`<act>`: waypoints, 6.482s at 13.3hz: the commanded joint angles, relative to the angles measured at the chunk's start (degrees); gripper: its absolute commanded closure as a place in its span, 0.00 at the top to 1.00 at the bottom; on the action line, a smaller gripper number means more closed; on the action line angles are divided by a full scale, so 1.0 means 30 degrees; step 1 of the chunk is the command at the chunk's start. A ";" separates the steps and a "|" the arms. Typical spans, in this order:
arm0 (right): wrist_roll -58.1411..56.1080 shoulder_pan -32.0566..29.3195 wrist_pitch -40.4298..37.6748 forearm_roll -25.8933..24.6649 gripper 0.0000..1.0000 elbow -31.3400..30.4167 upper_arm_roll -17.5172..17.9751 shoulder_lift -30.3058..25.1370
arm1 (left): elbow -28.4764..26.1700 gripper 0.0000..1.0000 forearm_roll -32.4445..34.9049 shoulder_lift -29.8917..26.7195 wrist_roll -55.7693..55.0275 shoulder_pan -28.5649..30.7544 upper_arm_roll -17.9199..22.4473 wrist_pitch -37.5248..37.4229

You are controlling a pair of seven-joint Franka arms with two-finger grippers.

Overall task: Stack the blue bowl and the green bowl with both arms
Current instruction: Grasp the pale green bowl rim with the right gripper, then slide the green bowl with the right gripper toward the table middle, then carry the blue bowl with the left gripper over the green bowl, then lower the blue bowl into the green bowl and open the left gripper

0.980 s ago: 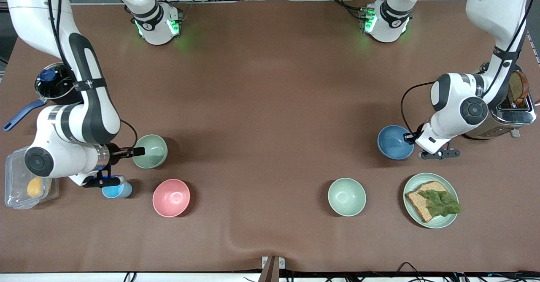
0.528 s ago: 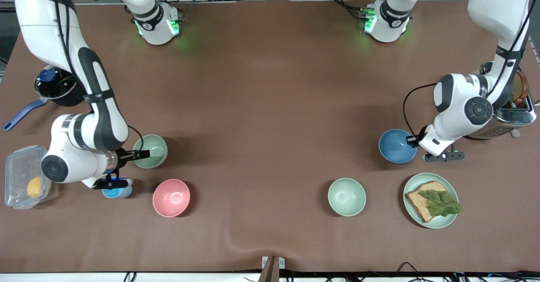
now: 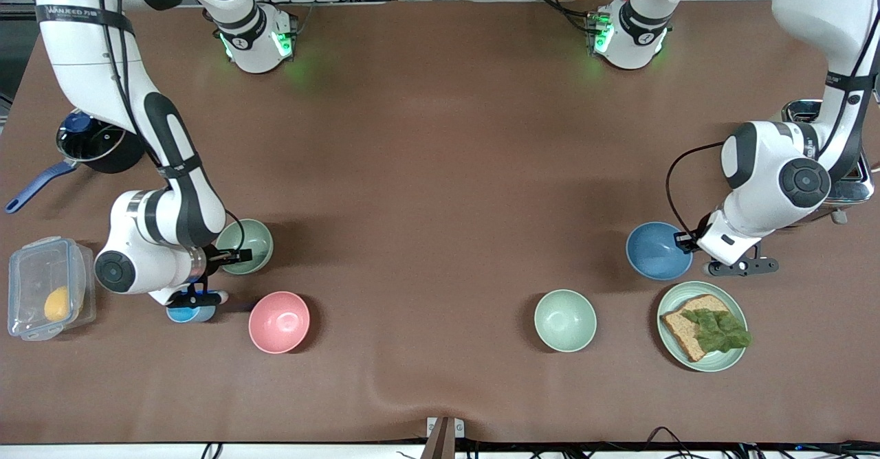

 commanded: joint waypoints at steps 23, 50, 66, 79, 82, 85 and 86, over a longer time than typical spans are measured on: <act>1.2449 0.5737 -0.2032 0.7202 0.00 0.2567 0.0637 -0.0754 | 0.0040 0.00 0.0573 -0.0281 0.0764 0.0239 -0.0139 -0.0468; 2.6725 1.0725 0.2563 0.7294 1.00 0.5937 -0.0594 0.2556 | 0.1065 0.00 0.0134 -0.0750 -0.2653 0.0005 -0.2301 -0.3192; 2.8164 1.1488 0.5294 0.8701 1.00 0.5790 -0.0565 0.3964 | 0.5811 0.00 -0.0424 0.3349 -1.7283 -0.5240 -0.6203 -0.3310; 2.8134 1.1254 0.5352 0.8554 1.00 0.5614 -0.0594 0.3964 | 0.5724 0.00 -0.0453 0.4758 -1.8423 -0.6616 -0.6174 -0.3105; 2.8134 1.1254 0.5382 0.8613 1.00 0.5614 -0.0594 0.3964 | 0.5665 0.00 -0.0336 0.4874 -1.8425 -0.6645 -0.6174 -0.3104; 2.8134 1.1283 0.5440 0.8583 1.00 0.5614 -0.0594 0.3964 | 0.5665 0.00 -0.0159 0.5197 -1.8425 -0.6646 -0.6174 -0.3046; 2.8134 1.1283 0.5440 0.8583 1.00 0.5614 -0.0594 0.3964 | 0.5636 0.00 -0.0159 0.5197 -1.8425 -0.6646 -0.6174 -0.2930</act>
